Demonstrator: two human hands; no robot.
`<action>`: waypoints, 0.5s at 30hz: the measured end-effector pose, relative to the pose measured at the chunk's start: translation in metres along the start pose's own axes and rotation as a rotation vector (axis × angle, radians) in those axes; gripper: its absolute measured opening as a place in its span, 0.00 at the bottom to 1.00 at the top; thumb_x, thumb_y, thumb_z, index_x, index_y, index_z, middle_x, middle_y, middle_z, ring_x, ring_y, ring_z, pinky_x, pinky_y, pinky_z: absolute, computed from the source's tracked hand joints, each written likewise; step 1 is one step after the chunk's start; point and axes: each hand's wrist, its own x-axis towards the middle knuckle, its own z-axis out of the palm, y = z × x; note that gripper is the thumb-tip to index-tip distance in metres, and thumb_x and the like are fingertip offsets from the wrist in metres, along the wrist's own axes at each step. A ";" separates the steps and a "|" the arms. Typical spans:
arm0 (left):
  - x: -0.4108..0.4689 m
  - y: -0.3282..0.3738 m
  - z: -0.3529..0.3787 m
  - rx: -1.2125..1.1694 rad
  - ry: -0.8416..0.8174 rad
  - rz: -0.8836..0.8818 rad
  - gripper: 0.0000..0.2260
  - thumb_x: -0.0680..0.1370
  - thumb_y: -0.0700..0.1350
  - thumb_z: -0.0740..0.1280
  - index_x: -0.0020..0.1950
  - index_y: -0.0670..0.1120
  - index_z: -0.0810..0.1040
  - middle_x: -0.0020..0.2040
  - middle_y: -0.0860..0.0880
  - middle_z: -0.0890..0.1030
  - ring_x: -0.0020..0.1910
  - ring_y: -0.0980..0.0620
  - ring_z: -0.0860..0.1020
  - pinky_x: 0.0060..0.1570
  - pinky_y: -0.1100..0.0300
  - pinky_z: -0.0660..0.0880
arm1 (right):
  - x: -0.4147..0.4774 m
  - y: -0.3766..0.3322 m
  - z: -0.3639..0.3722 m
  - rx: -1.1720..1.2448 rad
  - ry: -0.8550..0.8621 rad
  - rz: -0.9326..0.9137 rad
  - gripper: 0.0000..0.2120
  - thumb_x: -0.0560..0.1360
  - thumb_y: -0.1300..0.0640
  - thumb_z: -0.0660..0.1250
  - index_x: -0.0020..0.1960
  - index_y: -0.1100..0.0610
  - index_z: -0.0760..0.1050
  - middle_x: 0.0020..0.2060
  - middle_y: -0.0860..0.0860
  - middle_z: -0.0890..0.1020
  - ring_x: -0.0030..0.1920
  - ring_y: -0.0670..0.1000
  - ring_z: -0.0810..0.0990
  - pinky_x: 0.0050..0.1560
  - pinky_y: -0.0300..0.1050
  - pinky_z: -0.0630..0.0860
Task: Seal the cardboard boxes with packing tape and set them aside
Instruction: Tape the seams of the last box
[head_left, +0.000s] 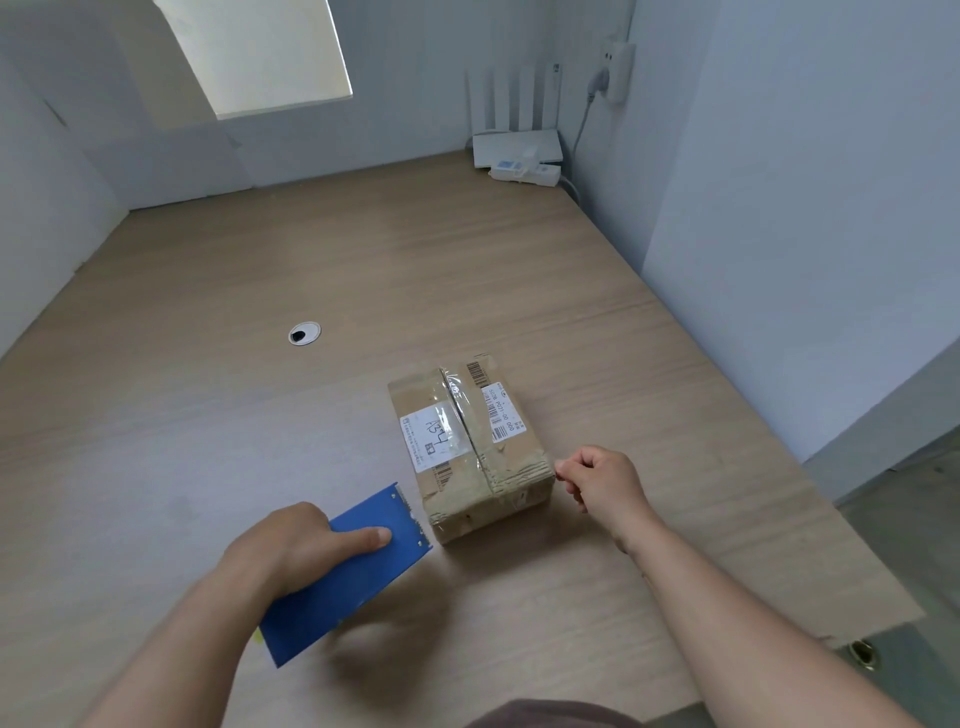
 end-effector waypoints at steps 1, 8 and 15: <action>0.003 0.003 0.001 -0.001 -0.006 -0.006 0.29 0.66 0.73 0.65 0.43 0.46 0.79 0.41 0.49 0.81 0.41 0.52 0.80 0.39 0.59 0.69 | -0.001 -0.002 0.001 0.015 -0.018 0.028 0.14 0.73 0.60 0.68 0.30 0.58 0.72 0.23 0.50 0.74 0.28 0.51 0.69 0.32 0.46 0.69; 0.005 0.016 -0.001 0.004 -0.017 -0.038 0.28 0.66 0.72 0.66 0.44 0.47 0.78 0.42 0.50 0.80 0.42 0.53 0.79 0.39 0.60 0.70 | -0.006 0.006 -0.011 -0.476 0.128 0.115 0.12 0.72 0.45 0.67 0.41 0.53 0.71 0.40 0.51 0.79 0.45 0.55 0.79 0.41 0.44 0.69; -0.003 0.035 0.013 -0.086 -0.053 -0.036 0.27 0.68 0.71 0.66 0.44 0.47 0.78 0.42 0.50 0.79 0.42 0.53 0.78 0.40 0.60 0.70 | -0.006 -0.023 0.023 -0.451 0.174 -0.198 0.12 0.77 0.50 0.65 0.55 0.57 0.74 0.52 0.54 0.76 0.57 0.55 0.72 0.56 0.48 0.69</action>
